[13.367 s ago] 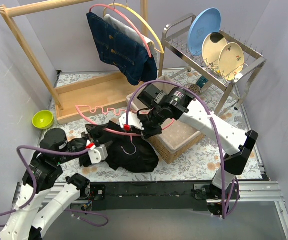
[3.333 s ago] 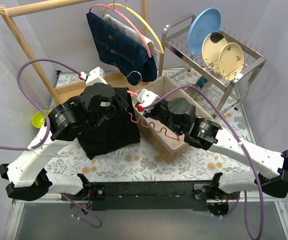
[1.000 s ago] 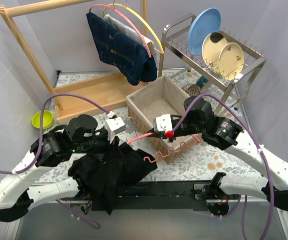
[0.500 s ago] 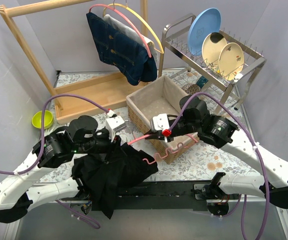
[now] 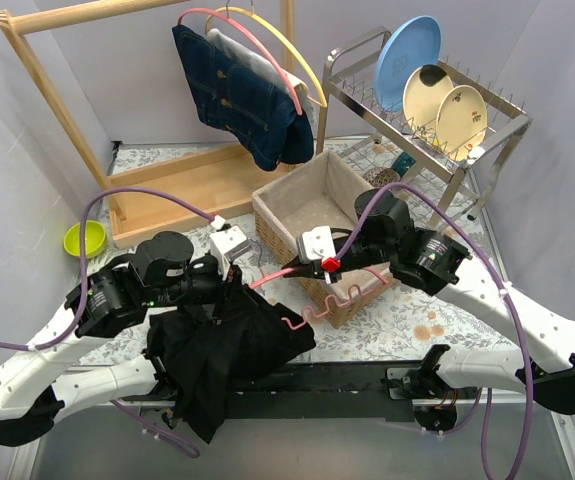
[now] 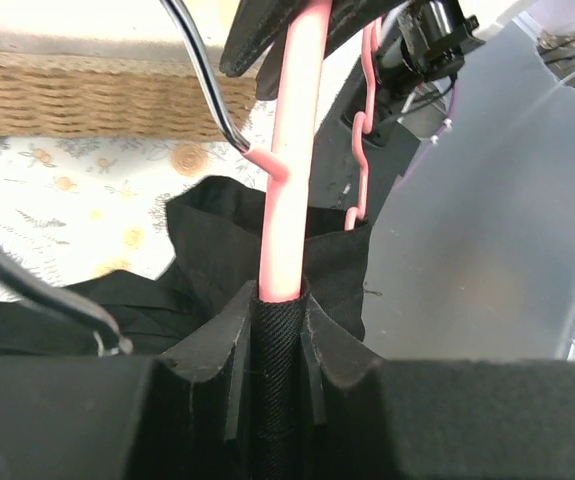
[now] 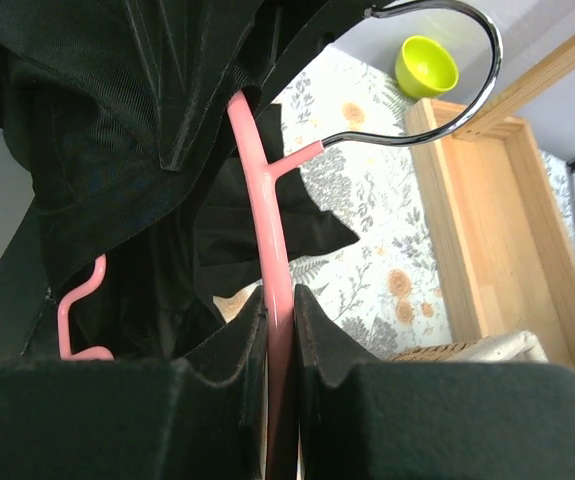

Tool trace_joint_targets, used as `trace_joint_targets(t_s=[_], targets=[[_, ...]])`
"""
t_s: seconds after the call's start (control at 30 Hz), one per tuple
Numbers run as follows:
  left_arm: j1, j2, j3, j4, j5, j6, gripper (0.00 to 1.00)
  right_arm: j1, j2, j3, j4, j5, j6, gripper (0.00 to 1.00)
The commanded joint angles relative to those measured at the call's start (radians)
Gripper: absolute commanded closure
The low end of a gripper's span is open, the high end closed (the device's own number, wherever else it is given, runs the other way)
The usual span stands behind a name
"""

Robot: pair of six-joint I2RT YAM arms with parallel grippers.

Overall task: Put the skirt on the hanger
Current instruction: Place skirt on hanger

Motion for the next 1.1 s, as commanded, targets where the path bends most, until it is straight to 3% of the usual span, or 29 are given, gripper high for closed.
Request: trace_joint_targets(t_s=[0.0,0.03,0.13,0.33,0.47,0.77,0.87,0.9,1.07], targets=[[-0.003,-0.008,0.09,-0.008,-0.127,0.011,1.0,0.016,-0.008,0.001,0.142,-0.042,0.047,0.94],[-0.003,-0.008,0.103,-0.024,-0.149,0.022,1.0,0.016,-0.002,0.001,0.14,-0.04,0.056,0.82],[-0.003,0.004,0.14,-0.082,-0.211,0.096,1.0,0.016,0.035,0.021,0.103,-0.063,0.069,0.59],[-0.005,0.066,0.16,-0.125,-0.296,0.261,1.0,0.016,0.2,0.185,-0.087,-0.178,0.07,0.5],[-0.003,0.118,0.214,-0.154,-0.327,0.358,1.0,0.018,0.32,0.303,-0.225,-0.22,0.07,0.49],[-0.003,0.149,0.297,-0.173,-0.311,0.504,1.0,0.016,0.391,0.42,-0.344,-0.223,0.064,0.58],[-0.003,0.14,0.279,-0.162,-0.311,0.505,1.0,0.015,0.389,0.408,-0.346,-0.226,0.066,0.76],[-0.003,0.133,0.271,-0.157,-0.311,0.499,1.0,0.012,0.386,0.4,-0.345,-0.231,0.069,0.98],[-0.003,0.025,0.171,-0.084,-0.288,0.443,0.99,-0.045,0.281,0.296,-0.233,-0.205,0.127,0.99]])
